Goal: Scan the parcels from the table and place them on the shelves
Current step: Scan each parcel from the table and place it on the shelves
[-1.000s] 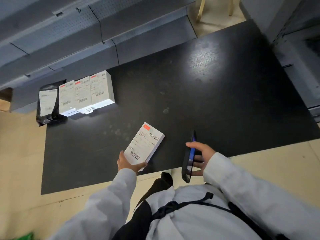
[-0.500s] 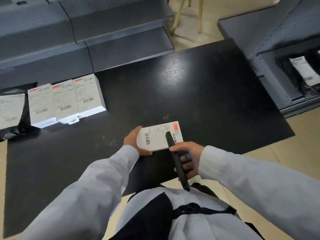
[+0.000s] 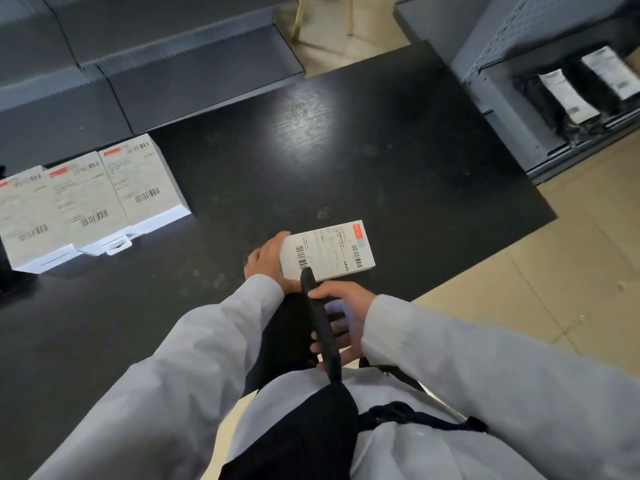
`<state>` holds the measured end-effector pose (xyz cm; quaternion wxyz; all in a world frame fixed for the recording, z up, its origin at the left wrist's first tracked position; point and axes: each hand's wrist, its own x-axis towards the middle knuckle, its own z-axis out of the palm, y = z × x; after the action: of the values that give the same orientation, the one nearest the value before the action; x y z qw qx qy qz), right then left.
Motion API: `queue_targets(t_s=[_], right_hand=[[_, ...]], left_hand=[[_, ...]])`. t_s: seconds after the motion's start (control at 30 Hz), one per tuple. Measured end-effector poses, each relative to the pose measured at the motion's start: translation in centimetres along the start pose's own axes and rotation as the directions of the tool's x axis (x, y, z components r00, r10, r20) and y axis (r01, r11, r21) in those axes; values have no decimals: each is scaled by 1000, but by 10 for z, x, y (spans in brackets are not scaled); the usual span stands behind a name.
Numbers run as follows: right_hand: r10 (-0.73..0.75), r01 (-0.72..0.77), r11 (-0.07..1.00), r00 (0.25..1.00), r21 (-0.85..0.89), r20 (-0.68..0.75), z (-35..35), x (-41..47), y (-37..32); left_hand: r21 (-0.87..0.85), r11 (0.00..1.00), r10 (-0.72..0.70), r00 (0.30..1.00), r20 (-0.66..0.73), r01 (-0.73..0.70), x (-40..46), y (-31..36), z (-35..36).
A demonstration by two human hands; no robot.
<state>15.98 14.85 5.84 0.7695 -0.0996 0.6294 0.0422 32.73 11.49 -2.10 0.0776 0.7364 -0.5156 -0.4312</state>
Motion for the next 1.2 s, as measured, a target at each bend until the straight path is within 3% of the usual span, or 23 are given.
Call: queue_targets(t_s=[0.27, 0.47, 0.73, 0.9, 1.03, 1.1, 1.2], right_hand=[[-9, 7, 997, 1000, 80, 29, 4, -3, 4], [-106, 117, 964, 993, 239, -56, -28, -10, 4], [-122, 224, 909, 949, 352, -289, -85, -12, -2], [-188, 303, 913, 907, 272, -377, -97, 19, -10], [-225, 313, 920, 914, 235, -336, -94, 41, -14], [-241, 312, 924, 924, 219, -298, -93, 44, -18], [-238, 291, 937, 937, 195, -255, -92, 43, -22]], left_hand=[[-34, 995, -91, 993, -73, 89, -7, 5, 9], [19, 975, -214, 960, -181, 221, -3, -2, 37], [-114, 980, -170, 985, -35, 165, -31, -14, 85], [-157, 964, -221, 975, -36, 213, -23, -9, 88], [-327, 915, -253, 967, -10, 236, -7, -3, 77], [-438, 863, -253, 966, 52, 250, 0, 2, 73], [-462, 845, -215, 962, 167, 269, 5, 13, 73]])
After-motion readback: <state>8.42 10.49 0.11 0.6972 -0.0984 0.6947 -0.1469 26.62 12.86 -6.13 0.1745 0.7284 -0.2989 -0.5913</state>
